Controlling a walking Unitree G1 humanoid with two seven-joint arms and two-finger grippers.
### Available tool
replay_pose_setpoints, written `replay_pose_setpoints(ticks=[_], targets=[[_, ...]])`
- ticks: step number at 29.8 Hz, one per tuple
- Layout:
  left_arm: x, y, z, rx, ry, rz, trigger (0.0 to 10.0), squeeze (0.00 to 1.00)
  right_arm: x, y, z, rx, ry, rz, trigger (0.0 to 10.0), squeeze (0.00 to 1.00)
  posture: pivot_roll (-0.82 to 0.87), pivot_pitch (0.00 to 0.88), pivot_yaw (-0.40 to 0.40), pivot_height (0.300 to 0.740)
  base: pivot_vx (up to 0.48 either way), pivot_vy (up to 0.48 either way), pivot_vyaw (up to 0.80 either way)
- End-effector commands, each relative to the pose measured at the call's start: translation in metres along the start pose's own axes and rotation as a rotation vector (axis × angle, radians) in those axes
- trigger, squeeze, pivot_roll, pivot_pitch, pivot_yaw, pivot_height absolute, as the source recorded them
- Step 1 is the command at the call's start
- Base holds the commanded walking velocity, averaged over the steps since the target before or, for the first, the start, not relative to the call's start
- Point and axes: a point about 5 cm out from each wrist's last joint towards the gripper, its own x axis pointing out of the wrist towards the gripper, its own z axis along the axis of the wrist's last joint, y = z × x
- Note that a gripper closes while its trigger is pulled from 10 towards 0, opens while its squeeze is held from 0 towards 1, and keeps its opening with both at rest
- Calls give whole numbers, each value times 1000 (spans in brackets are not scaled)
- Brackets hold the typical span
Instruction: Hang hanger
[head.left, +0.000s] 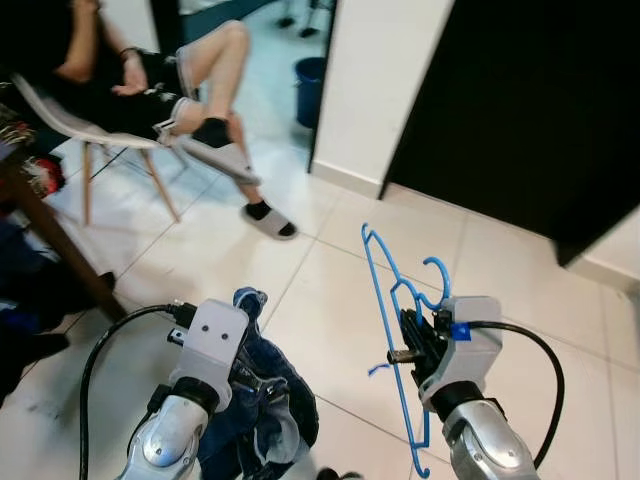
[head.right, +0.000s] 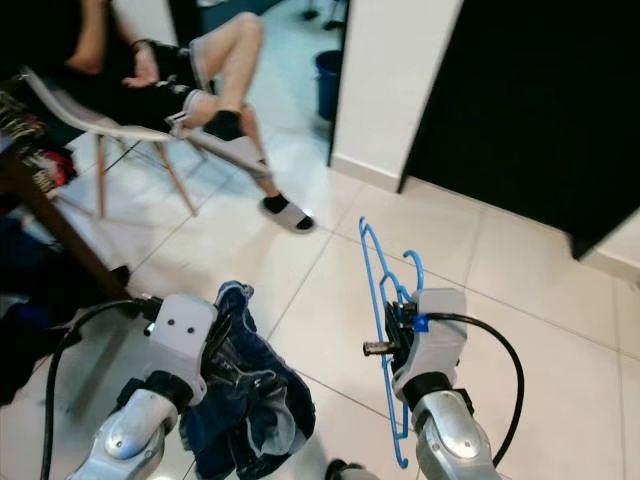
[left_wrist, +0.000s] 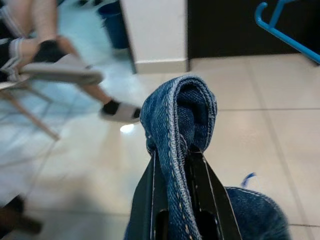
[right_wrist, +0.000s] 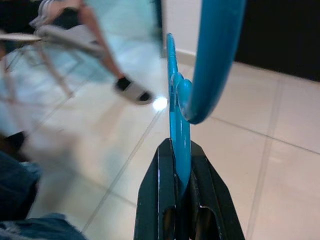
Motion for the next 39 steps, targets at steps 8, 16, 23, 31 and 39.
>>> replay_pose_setpoints(ticks=[8,16,23,31,39], targets=[[-2,-1,2,-15,-21,-7,8000,0,-4,0,1,22,5,8,10000,0,43,219,-77,740,0,0,-800],[-2,-2,2,-19,-22,-9,7922,0,-3,0,1,28,7,15,10000,0,41,223,-82,740,0,0,-800],[-1,-2,3,-22,-25,-10,7804,0,-3,0,2,29,7,17,10000,0,38,229,-81,740,0,0,-800],[-1,-2,2,-23,-22,-14,7333,0,-3,-1,1,36,9,20,10000,0,36,224,-81,740,0,0,-800],[-2,-2,2,-23,-19,-18,7216,0,-2,-1,1,39,13,27,10000,0,37,220,-82,740,0,0,-800]])
